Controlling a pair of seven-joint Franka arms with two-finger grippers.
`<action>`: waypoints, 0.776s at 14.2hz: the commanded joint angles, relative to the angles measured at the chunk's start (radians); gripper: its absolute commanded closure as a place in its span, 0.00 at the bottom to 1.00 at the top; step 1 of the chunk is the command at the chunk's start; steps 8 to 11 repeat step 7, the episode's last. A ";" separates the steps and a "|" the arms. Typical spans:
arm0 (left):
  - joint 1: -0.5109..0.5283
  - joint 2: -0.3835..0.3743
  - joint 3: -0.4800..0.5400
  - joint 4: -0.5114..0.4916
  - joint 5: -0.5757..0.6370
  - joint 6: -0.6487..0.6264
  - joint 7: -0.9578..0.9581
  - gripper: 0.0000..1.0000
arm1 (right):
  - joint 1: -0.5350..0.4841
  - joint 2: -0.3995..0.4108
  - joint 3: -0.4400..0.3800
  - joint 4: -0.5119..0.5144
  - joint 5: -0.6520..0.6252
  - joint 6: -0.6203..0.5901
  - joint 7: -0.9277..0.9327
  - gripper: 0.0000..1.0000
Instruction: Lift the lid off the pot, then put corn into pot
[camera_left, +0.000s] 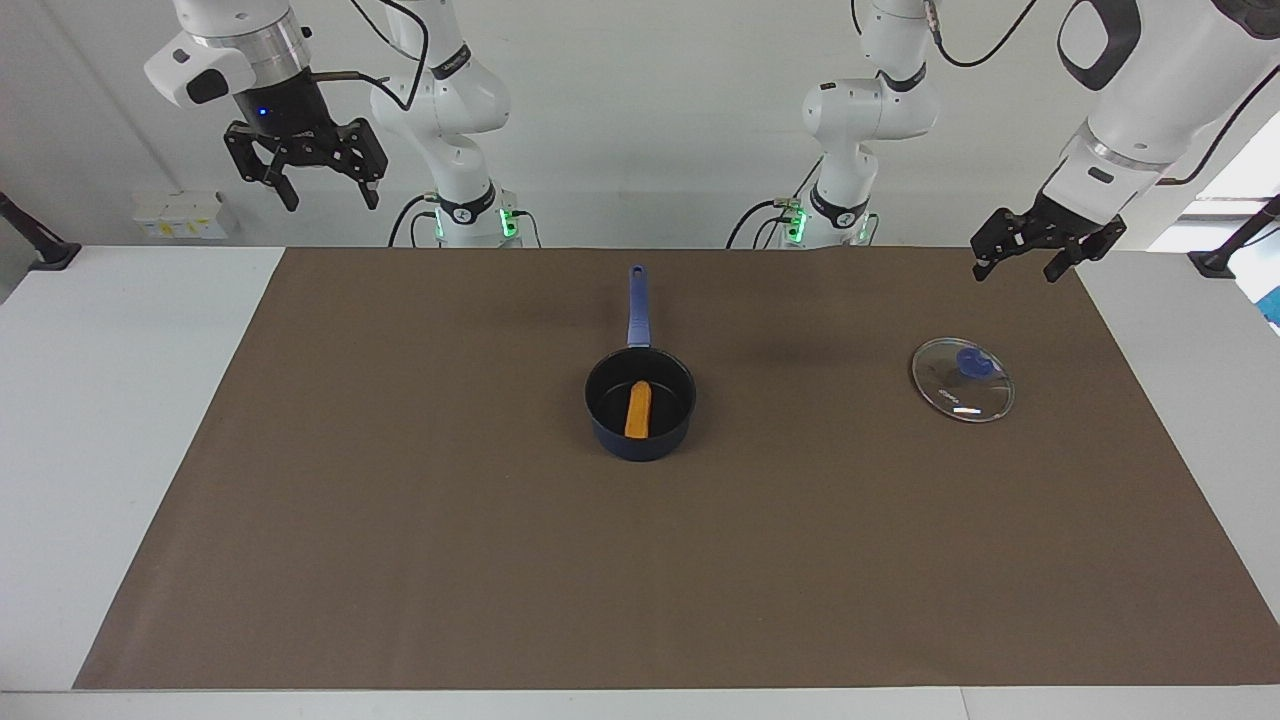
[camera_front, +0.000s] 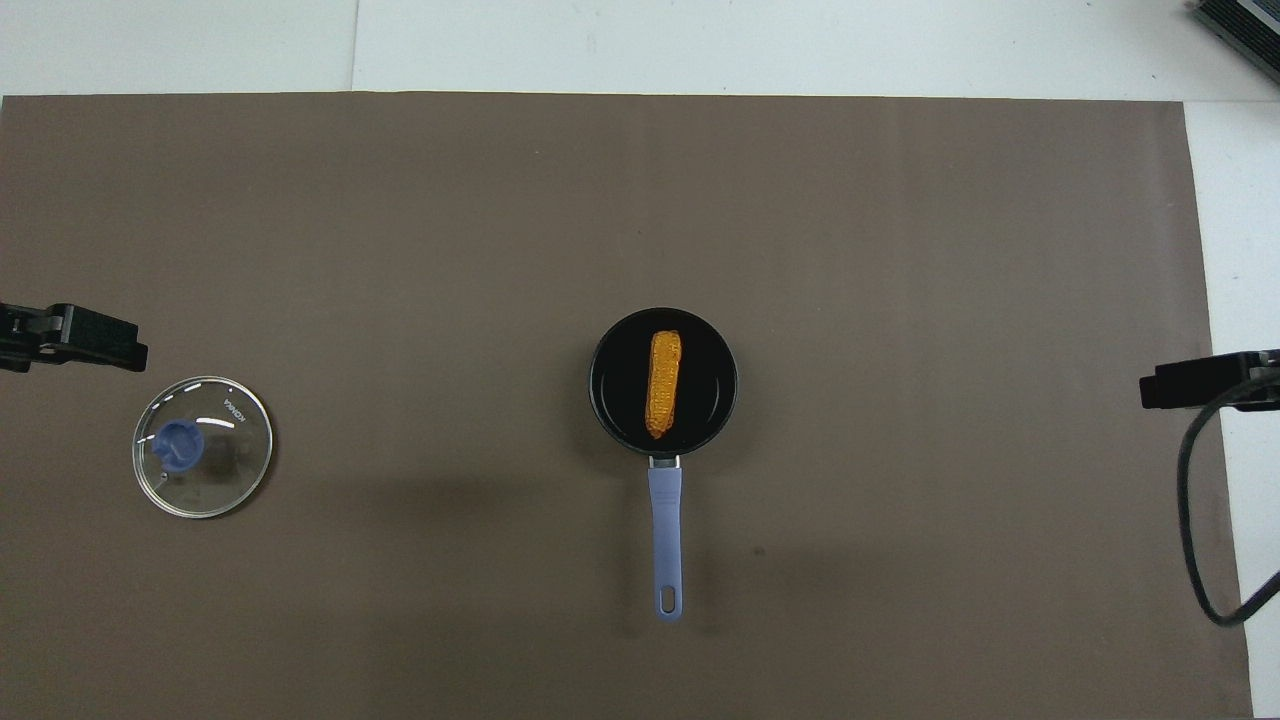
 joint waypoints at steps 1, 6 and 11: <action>0.003 -0.025 0.000 -0.022 0.012 -0.002 0.004 0.00 | -0.017 -0.016 0.010 -0.023 0.006 0.019 -0.017 0.00; 0.003 -0.031 0.001 -0.019 0.012 -0.006 0.004 0.00 | -0.017 -0.018 0.010 -0.023 0.006 0.011 -0.015 0.00; 0.003 -0.030 0.001 -0.015 0.012 0.001 0.004 0.00 | -0.017 -0.018 0.008 -0.023 0.006 0.011 -0.017 0.00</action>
